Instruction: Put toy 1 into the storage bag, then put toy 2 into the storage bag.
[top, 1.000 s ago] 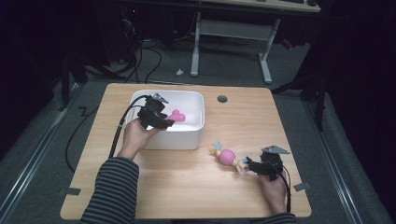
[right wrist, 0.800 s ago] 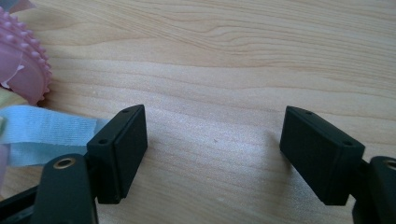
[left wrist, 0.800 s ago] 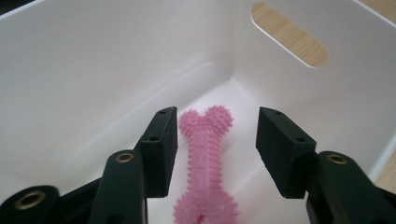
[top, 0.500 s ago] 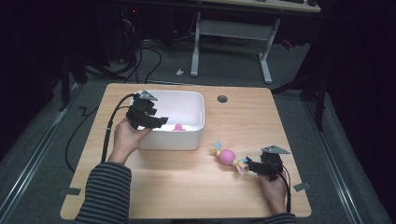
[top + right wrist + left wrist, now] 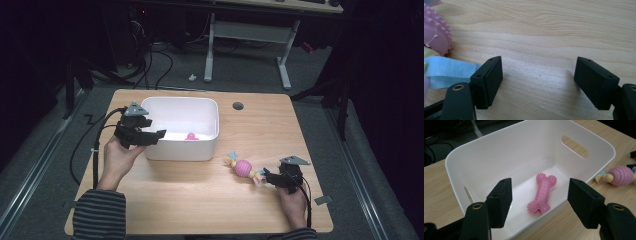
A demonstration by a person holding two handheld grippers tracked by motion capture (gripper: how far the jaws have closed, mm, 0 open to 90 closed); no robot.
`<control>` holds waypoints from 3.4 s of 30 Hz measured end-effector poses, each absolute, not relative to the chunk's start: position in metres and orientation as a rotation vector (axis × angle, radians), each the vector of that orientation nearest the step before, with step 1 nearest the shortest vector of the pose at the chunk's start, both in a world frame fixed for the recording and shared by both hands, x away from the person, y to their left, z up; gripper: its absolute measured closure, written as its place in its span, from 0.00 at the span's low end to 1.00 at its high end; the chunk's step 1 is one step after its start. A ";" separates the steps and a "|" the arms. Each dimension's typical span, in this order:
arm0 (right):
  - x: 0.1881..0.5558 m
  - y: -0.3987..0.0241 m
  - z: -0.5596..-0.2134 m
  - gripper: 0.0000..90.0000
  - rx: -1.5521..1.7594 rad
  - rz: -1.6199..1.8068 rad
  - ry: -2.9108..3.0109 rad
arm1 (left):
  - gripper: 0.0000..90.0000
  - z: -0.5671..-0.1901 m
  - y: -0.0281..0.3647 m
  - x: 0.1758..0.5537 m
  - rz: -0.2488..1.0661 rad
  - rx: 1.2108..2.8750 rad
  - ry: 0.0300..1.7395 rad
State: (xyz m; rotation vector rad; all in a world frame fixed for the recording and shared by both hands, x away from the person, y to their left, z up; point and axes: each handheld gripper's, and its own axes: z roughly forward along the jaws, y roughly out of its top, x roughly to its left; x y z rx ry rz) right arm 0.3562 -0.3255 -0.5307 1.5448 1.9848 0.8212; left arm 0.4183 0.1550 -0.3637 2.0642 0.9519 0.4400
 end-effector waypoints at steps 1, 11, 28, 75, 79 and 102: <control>0.356 -0.326 -0.531 0.26 1.545 0.821 1.985 | 0.41 -0.364 0.157 0.416 0.447 2.061 0.949; 0.356 -0.326 -0.531 0.26 1.545 0.820 1.983 | 0.41 -0.371 0.179 0.395 0.483 2.018 0.970; 0.356 -0.326 -0.531 0.26 1.546 0.820 1.982 | 0.40 -0.388 0.193 0.369 0.498 1.991 0.963; 0.356 -0.325 -0.531 0.26 1.550 0.817 1.975 | 0.38 -0.515 0.174 0.371 0.346 2.034 1.082; 0.356 -0.325 -0.531 0.26 1.550 0.817 1.975 | 0.37 -0.522 0.171 0.374 0.345 2.030 1.095; 0.356 -0.324 -0.531 0.23 1.550 0.816 1.986 | 0.33 -0.536 0.157 0.370 0.476 2.075 1.097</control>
